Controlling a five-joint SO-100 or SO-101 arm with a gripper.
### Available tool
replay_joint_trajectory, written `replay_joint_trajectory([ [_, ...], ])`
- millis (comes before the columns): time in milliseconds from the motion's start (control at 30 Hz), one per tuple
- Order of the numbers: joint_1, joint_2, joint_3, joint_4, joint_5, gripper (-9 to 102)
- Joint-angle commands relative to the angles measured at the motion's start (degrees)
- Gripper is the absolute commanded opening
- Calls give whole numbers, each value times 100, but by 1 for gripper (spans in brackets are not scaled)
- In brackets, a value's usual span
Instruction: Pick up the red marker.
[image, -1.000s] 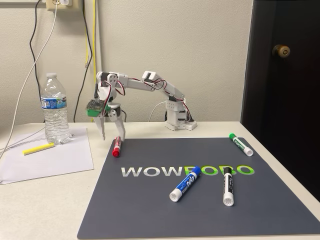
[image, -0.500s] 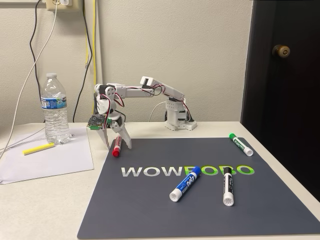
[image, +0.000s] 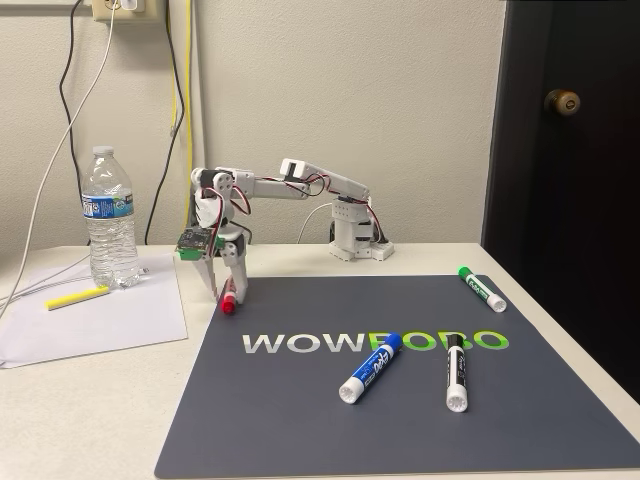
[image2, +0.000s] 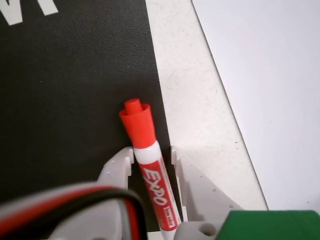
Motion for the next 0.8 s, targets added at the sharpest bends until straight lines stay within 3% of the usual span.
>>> replay_joint_trajectory([
  [0, 79, -18, -114, -18, 97, 11],
  [767, -132, 325, -53, 0, 633, 0],
])
